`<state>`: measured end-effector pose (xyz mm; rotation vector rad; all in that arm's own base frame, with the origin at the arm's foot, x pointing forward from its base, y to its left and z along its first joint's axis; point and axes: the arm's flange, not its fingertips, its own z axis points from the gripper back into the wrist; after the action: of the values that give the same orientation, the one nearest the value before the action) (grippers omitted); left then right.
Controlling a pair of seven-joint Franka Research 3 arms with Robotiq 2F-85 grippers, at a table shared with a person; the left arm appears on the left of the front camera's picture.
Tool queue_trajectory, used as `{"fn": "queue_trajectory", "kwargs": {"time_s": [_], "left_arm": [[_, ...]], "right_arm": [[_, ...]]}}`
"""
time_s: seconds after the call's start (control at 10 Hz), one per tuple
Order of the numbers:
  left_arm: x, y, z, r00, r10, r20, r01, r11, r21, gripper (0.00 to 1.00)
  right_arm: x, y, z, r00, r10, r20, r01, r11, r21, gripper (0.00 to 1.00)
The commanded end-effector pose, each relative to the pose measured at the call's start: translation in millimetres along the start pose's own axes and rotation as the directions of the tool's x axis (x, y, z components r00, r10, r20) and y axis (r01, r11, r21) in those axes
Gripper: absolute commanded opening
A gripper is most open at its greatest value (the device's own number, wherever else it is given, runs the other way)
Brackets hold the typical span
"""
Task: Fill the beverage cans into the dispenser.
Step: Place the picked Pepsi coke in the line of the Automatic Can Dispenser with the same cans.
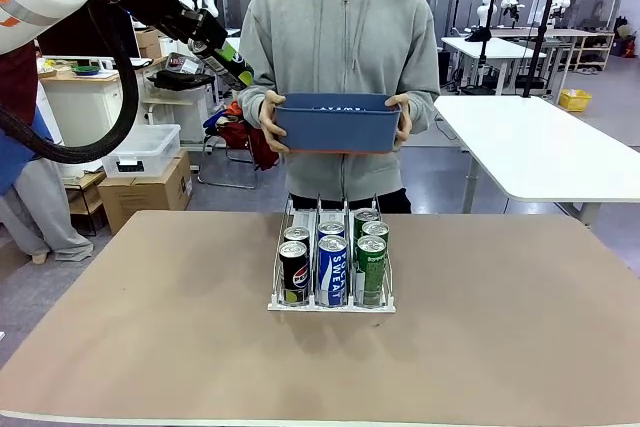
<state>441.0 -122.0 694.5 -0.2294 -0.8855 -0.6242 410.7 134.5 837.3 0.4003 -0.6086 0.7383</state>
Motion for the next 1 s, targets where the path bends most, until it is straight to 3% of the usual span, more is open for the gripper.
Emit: {"fn": "queue_trajectory", "kwargs": {"time_s": [0.0,0.1,0.2,0.4,0.6,0.8,0.9], "left_arm": [[-1,1,1,1.000,-0.008,0.002,0.008,1.000,0.002,0.00],[0,0,0,1.000,0.000,0.000,0.000,1.000,0.000,0.58],[2,-1,3,0.995,0.014,-0.095,-0.011,0.999,0.033,0.58],[-6,-34,15,0.987,-0.046,-0.157,0.047,0.999,0.003,0.58],[-25,-69,20,0.970,-0.133,-0.205,0.125,0.991,-0.051,0.58],[-48,-103,22,0.947,-0.198,-0.254,0.197,0.980,-0.032,0.58],[-60,-119,24,0.927,-0.284,-0.247,0.283,0.958,-0.040,0.58]], "right_arm": [[-3,-1,1,1.000,-0.005,-0.005,0.005,1.000,0.005,1.00],[-3,-1,1,1.000,-0.005,-0.005,0.005,1.000,0.005,1.00],[-3,-1,1,1.000,-0.005,-0.005,0.005,1.000,0.005,1.00],[-3,-1,1,1.000,-0.005,-0.005,0.005,1.000,0.005,1.00],[-3,-1,1,1.000,-0.005,-0.005,0.005,1.000,0.005,1.00],[-3,-1,1,1.000,-0.005,-0.005,0.005,1.000,0.005,1.00],[-3,-1,1,1.000,-0.005,-0.005,0.005,1.000,0.005,1.00]]}}
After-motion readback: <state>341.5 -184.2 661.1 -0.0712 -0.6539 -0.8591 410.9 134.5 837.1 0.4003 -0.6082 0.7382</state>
